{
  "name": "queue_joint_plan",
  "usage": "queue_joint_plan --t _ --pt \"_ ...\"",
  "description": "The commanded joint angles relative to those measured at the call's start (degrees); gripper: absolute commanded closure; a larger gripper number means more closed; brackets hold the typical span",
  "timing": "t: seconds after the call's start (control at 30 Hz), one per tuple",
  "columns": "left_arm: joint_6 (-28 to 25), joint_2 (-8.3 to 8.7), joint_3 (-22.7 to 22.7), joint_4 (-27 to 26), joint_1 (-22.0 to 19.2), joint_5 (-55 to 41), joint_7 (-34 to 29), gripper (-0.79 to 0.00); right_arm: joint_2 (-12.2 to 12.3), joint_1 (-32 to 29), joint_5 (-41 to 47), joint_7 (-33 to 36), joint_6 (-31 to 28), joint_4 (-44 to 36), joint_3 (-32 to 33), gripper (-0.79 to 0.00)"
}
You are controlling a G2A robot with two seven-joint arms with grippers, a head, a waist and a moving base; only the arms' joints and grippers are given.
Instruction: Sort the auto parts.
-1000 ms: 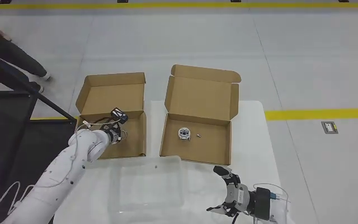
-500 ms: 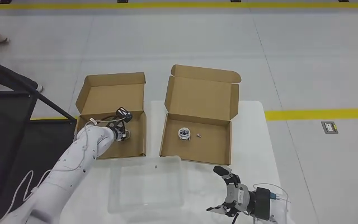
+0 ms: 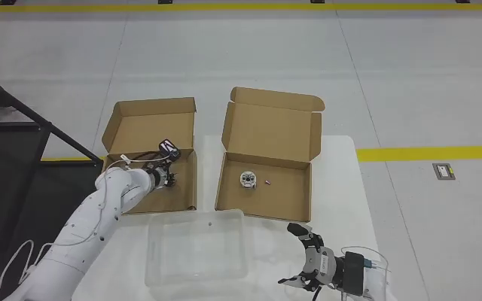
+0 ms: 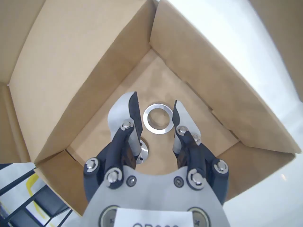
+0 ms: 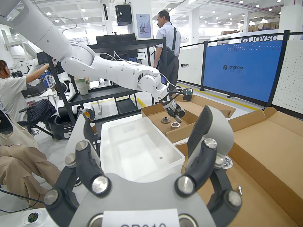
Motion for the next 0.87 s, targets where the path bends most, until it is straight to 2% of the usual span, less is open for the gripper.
queue_joint_plan --t 0.0,0.17,0.27,0.3,0.37,0.4,0.53,0.67,0.7,0.83 --pt "-1.28 2.05 -4.45 -6.43 4.23 0.07 -0.23 -0.382 0.0 0.0 0.0 0.0 0.0 0.0 0.0 -0.785" --pt "-5.37 6.57 -16.48 -21.92 16.7 -1.39 -1.68 -0.394 0.0 0.0 0.0 0.0 0.0 0.0 0.0 -0.785" --pt "-9.76 8.74 -24.45 -29.51 24.6 -3.89 -1.75 -0.419 0.0 0.0 0.0 0.0 0.0 0.0 0.0 -0.785" --pt "-11.49 9.35 -27.13 -31.49 27.04 -4.98 -1.52 -0.483 0.0 0.0 0.0 0.0 0.0 0.0 0.0 -0.785" --pt "-15.75 10.39 -32.15 -34.86 31.77 -7.25 -0.59 -0.733 0.0 0.0 0.0 0.0 0.0 0.0 0.0 -0.785" --pt "-17.78 10.82 -34.67 -36.03 33.94 -8.63 0.08 -0.785 0.0 0.0 0.0 0.0 0.0 0.0 0.0 -0.785" --pt "-25.26 12.03 -43.23 -39.31 41.57 -13.42 3.04 -0.785 0.0 0.0 0.0 0.0 0.0 0.0 0.0 -0.785" --pt "-32.16 12.55 -49.06 -40.51 47.1 -15.12 8.02 -0.785 0.0 0.0 0.0 0.0 0.0 0.0 0.0 -0.785" --pt "-34.34 12.63 -50.05 -40.45 47.93 -15.68 9.72 -0.785 0.0 0.0 0.0 0.0 0.0 0.0 0.0 -0.785" --pt "-34.34 13.49 -50.47 -42.1 50.51 -17.2 15.07 -0.785 0.0 0.0 0.0 0.0 0.0 0.0 0.0 -0.785"
